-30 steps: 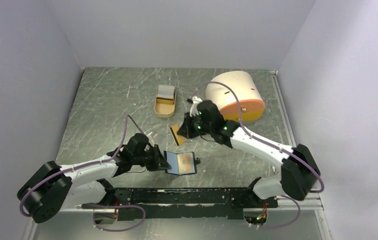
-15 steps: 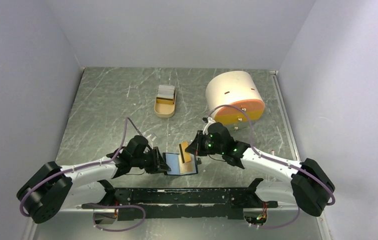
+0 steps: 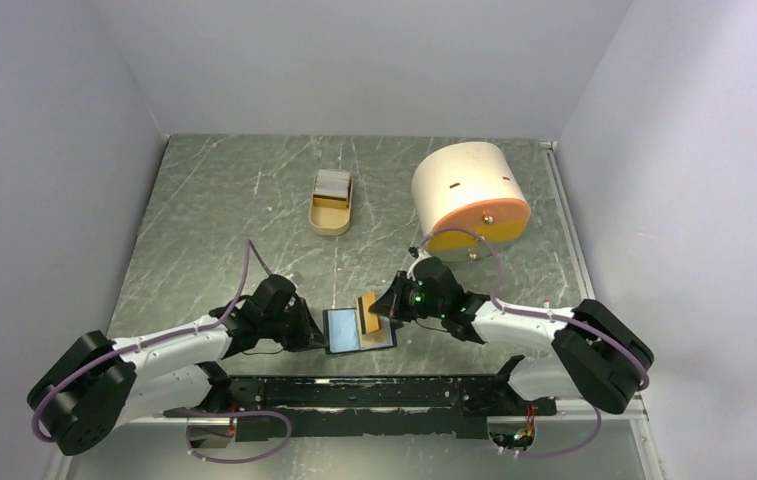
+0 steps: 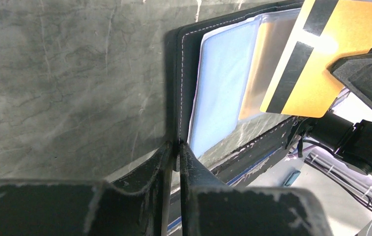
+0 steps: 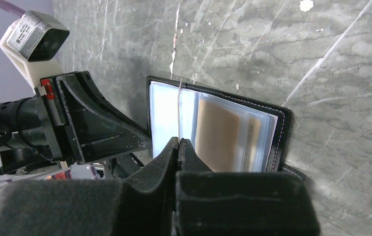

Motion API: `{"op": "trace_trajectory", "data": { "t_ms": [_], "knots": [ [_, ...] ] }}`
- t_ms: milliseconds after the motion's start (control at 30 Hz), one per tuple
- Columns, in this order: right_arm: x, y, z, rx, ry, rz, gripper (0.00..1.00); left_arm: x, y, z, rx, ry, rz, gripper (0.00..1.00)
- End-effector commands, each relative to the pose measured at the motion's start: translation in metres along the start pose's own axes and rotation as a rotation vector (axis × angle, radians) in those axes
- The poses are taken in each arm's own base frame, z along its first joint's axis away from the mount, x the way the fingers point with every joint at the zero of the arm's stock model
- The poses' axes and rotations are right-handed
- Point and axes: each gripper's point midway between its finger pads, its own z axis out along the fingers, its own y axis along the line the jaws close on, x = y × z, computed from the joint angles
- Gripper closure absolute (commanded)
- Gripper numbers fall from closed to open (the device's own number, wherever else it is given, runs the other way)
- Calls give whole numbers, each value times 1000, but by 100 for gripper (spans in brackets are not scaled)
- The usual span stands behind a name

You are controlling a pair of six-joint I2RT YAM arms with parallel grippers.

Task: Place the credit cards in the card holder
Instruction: Insert the credit card into the card holder.

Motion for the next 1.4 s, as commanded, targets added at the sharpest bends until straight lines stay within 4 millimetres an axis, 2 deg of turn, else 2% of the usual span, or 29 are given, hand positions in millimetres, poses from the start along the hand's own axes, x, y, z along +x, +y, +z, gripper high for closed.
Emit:
{"op": "trace_trajectory", "data": {
  "t_ms": [0,300,567,900,1000,1367],
  "knots": [
    [0,1,6,-28,-16,15,100,-2,-1,3,2,-4,11,86],
    [12,-12,14,-13,12,30,100,1,-16,5,91,21,36,82],
    [21,-15,17,-30,37,46,100,5,-17,8,108,43,43,81],
    [19,-21,15,3,23,13,100,2,-31,4,179,26,61,82],
    [21,-27,17,24,39,-14,100,1,-31,4,175,22,63,82],
    [32,-28,13,1,74,8,100,3,-24,9,153,33,56,88]
  ]
}}
